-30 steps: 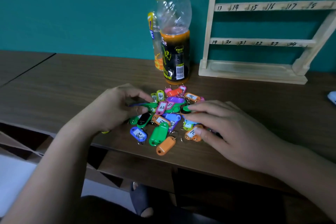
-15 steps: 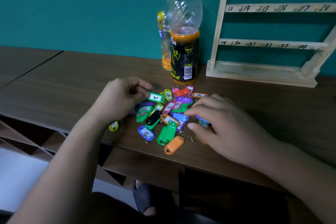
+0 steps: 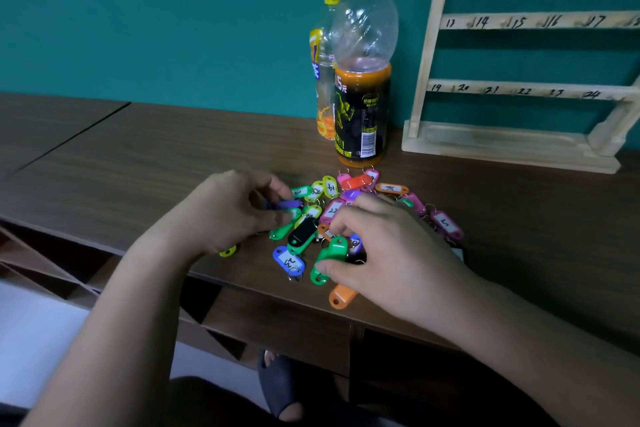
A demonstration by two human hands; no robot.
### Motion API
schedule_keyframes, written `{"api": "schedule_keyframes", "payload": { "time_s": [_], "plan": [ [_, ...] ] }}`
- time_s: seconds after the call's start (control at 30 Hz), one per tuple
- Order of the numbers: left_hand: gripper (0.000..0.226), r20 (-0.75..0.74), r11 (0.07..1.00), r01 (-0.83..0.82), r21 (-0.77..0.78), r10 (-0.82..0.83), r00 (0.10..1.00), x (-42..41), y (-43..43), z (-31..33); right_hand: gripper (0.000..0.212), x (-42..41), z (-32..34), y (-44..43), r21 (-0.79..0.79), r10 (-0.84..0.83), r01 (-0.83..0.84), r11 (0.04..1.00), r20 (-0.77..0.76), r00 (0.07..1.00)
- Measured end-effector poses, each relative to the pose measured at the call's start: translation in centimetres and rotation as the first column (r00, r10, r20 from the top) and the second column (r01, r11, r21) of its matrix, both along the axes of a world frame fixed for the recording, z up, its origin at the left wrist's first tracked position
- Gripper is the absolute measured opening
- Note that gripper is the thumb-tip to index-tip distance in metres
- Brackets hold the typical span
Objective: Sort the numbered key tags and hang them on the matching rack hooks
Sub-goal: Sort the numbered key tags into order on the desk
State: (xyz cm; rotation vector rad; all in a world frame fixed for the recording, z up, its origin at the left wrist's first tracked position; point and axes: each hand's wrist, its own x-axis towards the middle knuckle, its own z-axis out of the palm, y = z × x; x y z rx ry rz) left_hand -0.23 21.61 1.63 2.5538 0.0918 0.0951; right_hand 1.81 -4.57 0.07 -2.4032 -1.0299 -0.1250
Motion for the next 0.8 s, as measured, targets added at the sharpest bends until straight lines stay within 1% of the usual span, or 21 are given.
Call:
{"api": "schedule_keyframes", "payload": {
  "time_s": [0.13, 0.23, 0.3, 0.4, 0.47, 0.53, 0.63, 0.7, 0.8],
  "plan": [
    [0.015, 0.023, 0.999, 0.001, 0.055, -0.002, 1.000, 0.5, 0.0, -0.4, 0.025, 0.4, 0.0, -0.1, 0.045, -0.013, 0.016, 0.999, -0.063, 0.998],
    [0.013, 0.035, 0.997, -0.018, 0.073, 0.016, 0.999, 0.7, -0.1, -0.3, 0.018, 0.7, 0.2, -0.4, 0.114, -0.014, 0.028, 0.993, -0.117, 0.993],
    [0.013, 0.060, 0.997, -0.043, 0.069, 0.038, 0.997, 0.8, -0.2, -0.4, 0.017, 0.9, 0.7, -0.8, 0.157, -0.015, 0.038, 0.987, -0.148, 0.989],
    [0.014, 0.134, 0.997, -0.079, 0.025, 0.075, 0.988, 1.2, -0.3, -0.7, 0.021, 1.4, 1.0, -1.6, 0.186, -0.024, 0.039, 0.982, -0.086, 0.996],
    [0.018, 0.162, 0.996, -0.076, 0.056, 0.066, 0.985, 1.5, -0.4, -1.0, 0.025, 1.6, 0.8, -1.7, 0.143, -0.013, 0.022, 0.989, -0.062, 0.998],
    [0.020, 0.171, 0.993, -0.062, 0.105, 0.043, 0.984, 1.9, -0.6, -1.3, 0.027, 1.5, 0.5, -1.9, 0.125, 0.024, -0.014, 0.992, -0.083, 0.996],
    [0.020, 0.173, 0.990, -0.065, 0.125, 0.043, 0.984, 2.3, -0.8, -1.6, 0.029, 1.3, 0.5, -2.5, 0.149, 0.078, -0.062, 0.987, -0.105, 0.991],
    [0.018, 0.178, 0.988, -0.074, 0.132, 0.050, 0.983, 2.5, -0.8, -1.9, 0.025, 1.6, 0.9, -3.0, 0.197, 0.079, -0.057, 0.979, -0.104, 0.991],
    [0.011, 0.192, 0.985, -0.088, 0.150, 0.058, 0.980, 2.7, -0.8, -2.2, 0.008, 2.4, 1.4, -4.0, 0.245, 0.026, 0.003, 0.970, -0.116, 0.993]
  ]
}}
